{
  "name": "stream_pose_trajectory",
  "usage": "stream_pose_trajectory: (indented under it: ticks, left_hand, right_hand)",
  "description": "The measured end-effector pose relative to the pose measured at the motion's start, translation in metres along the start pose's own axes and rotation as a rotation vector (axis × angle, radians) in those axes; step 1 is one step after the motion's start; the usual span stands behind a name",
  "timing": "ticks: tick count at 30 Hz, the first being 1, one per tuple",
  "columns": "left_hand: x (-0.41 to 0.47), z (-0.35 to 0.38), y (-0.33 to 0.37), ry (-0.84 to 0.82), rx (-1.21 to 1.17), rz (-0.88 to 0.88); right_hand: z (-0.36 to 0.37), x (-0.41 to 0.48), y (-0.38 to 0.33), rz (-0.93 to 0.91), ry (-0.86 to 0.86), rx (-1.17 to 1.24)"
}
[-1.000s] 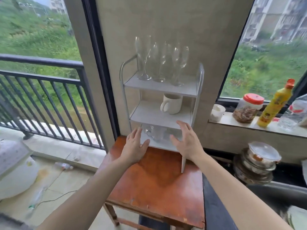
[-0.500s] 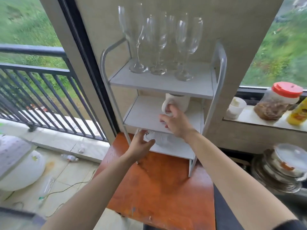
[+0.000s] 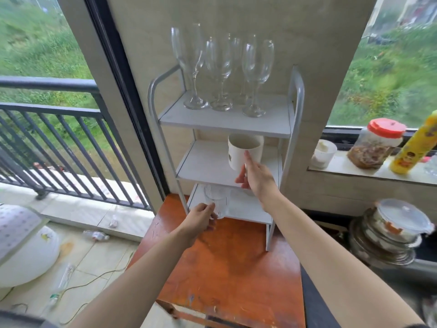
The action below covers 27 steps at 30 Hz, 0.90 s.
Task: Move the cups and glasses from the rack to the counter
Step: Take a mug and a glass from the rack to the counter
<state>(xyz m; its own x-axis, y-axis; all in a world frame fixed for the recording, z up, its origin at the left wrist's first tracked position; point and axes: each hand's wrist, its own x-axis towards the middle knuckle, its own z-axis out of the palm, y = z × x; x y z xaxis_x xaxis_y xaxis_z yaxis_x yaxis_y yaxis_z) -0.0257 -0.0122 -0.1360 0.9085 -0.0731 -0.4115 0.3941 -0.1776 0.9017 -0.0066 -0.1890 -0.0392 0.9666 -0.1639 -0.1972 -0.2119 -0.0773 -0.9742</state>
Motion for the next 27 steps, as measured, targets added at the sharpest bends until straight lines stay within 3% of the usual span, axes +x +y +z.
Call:
stream_pose_trajectory:
  ticks: [3,7,15,21,27]
  left_hand:
    - [-0.023,-0.006,-0.006,0.011,-0.087,0.002]
    - [-0.053,-0.015,-0.024,0.161,-0.030,0.042]
    - [-0.147,-0.010,-0.039,0.354,-0.069,0.269]
    - [-0.184,0.034,-0.051,0.209,-0.056,0.312]
    - [-0.212,0.128,-0.036,-0.015,-0.014,0.377]
  right_hand:
    - [0.004,-0.021,0.003,0.025,0.021,0.037]
    - [0.009,-0.062,0.011,-0.046,0.026,0.068]
    - [0.017,-0.165,0.069,-0.156,0.109,0.154]
    - [-0.027,-0.230,0.119,-0.130,0.259,0.156]
    - [-0.121,-0.281,0.140,-0.117,0.518,0.174]
